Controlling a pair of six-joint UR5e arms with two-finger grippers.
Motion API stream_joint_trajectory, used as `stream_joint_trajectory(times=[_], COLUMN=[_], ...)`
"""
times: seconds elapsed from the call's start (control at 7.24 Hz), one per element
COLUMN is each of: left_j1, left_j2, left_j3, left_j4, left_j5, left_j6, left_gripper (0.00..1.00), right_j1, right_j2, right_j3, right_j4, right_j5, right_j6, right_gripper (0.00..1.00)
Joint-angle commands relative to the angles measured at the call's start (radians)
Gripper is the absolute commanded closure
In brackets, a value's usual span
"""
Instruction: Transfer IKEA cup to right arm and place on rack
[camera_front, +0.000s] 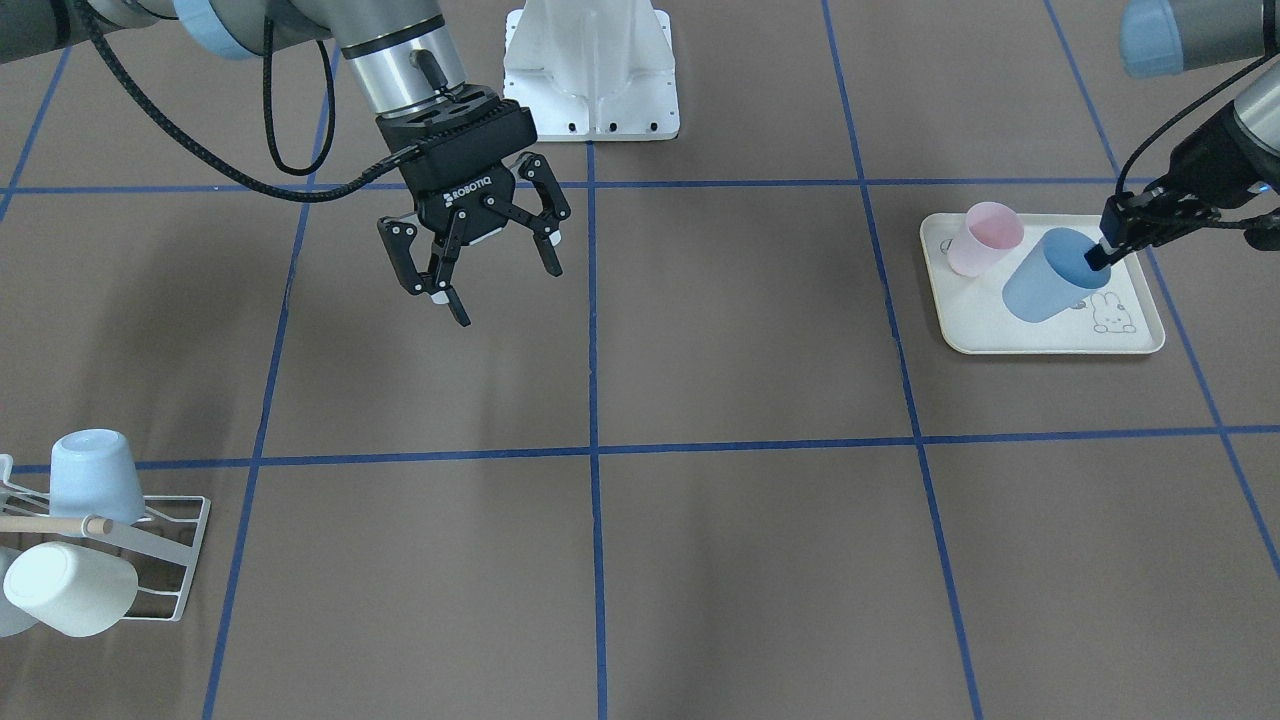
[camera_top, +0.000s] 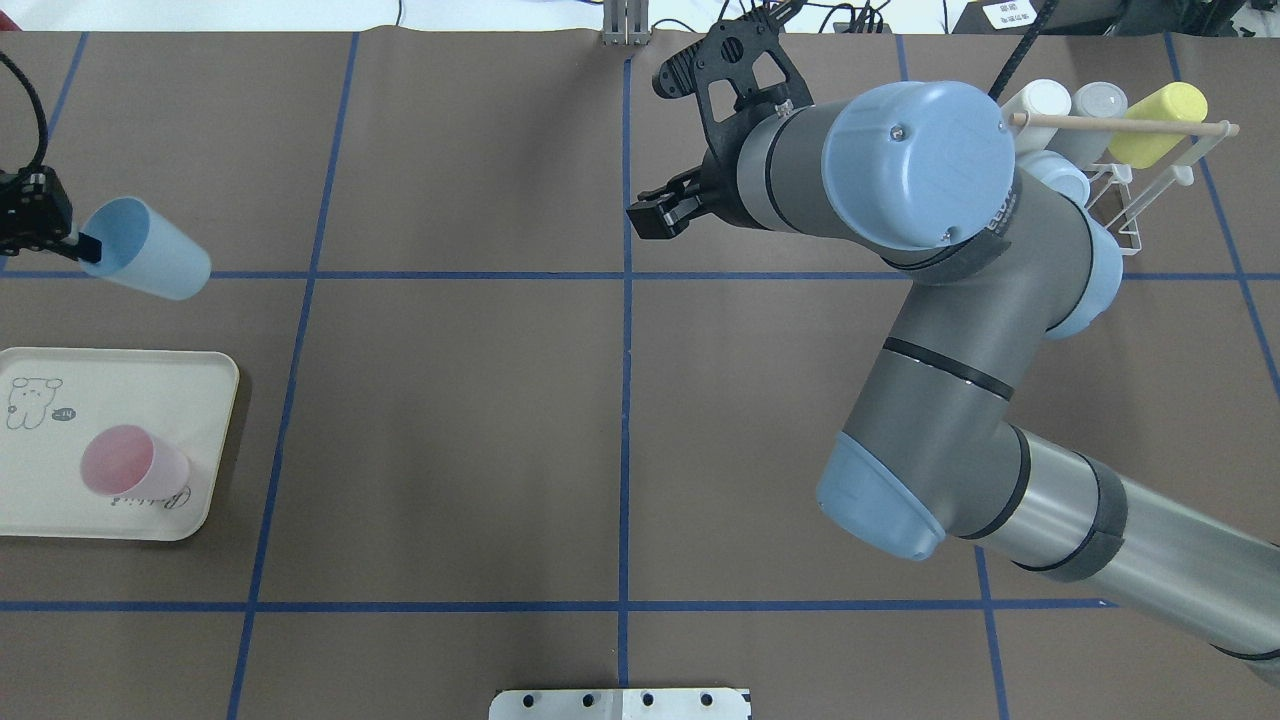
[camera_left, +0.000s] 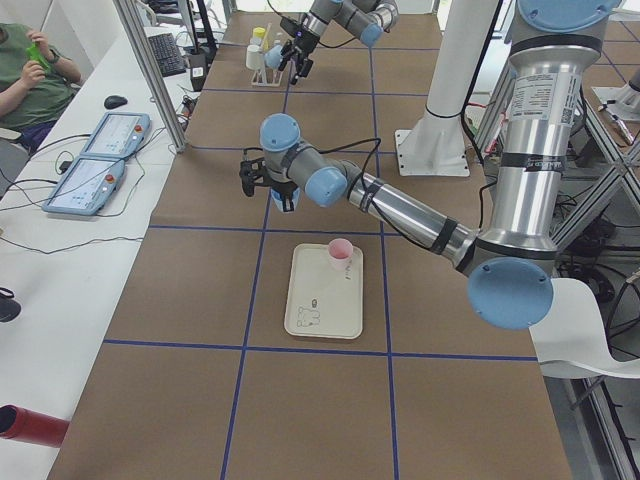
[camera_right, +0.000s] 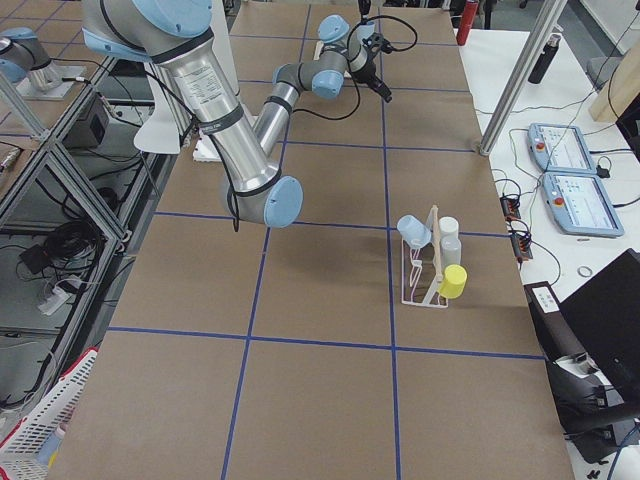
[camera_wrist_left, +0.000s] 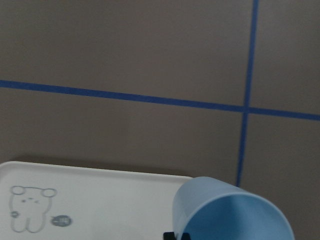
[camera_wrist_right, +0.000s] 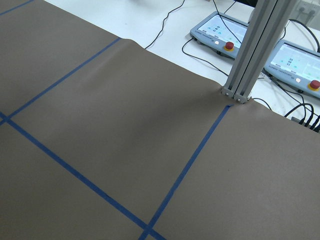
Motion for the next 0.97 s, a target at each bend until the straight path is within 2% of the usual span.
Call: stream_joint_trajectory(times=[0.0, 0.14, 0.41, 0.55, 0.69, 0.83], left_j1=[-0.001, -0.001, -0.002, -0.002, -0.002, -0.001], left_j2=[-0.147, -0.207, -0.258, -0.309, -0.335, -0.347], left_j3=[0.007, 0.008, 0.018, 0.033, 0.036, 0.042], left_j4=[0.0, -0.002, -0.003, -0.003, -0.003, -0.005], left_j5=[-0.116, -0.181, -0.285, -0.307, -0.319, -0.33], left_j6=[-0.253, -0.368, -0.443, -0.515, -0.549, -0.561], left_gripper=[1.0, 1.0, 1.0, 1.0, 1.0, 1.0], right_j1=[-0.074, -0.105, -0.146, -0.167, -0.203, -0.215], right_j2=[-0.001, -0.004, 0.002, 0.006, 0.009, 0.022], right_j3=[-0.025, -0.095, -0.24, -0.29, -0.292, -0.289], right_j4=[0.161, 0.333, 0.645, 0.751, 0.803, 0.817], right_j5=[-0.175, -0.221, -0.243, -0.277, -0.31, -0.315], right_j6=[-0.011, -0.026, -0.139, -0.191, -0.275, -0.285], right_gripper=[0.01, 0.01, 0.01, 0.01, 0.01, 0.01])
